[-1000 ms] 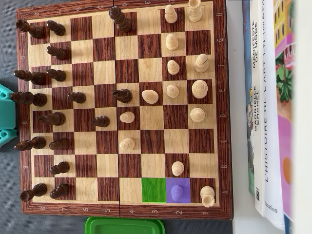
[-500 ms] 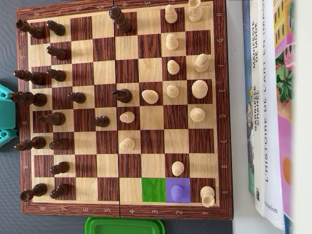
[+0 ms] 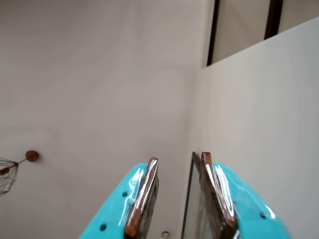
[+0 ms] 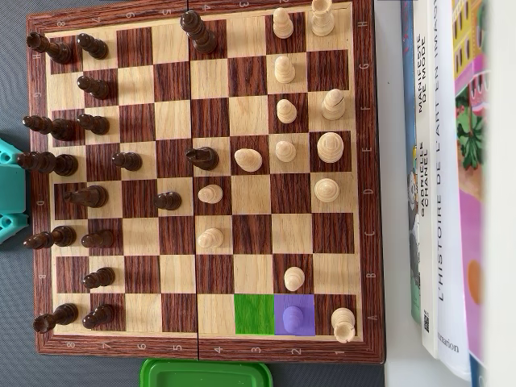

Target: Play chess

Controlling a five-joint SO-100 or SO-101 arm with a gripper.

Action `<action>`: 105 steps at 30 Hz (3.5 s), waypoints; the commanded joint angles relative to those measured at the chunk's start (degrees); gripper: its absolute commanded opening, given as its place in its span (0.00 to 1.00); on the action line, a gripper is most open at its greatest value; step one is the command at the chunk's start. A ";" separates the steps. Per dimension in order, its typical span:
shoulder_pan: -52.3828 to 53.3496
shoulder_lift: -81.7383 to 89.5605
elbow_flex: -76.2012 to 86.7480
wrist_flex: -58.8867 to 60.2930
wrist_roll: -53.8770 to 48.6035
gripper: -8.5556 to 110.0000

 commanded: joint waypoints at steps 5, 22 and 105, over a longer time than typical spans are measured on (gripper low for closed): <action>0.18 -0.35 1.14 -0.18 0.26 0.18; 0.26 -0.35 1.14 -0.18 0.00 0.18; 8.61 -10.28 -27.77 109.60 -7.91 0.18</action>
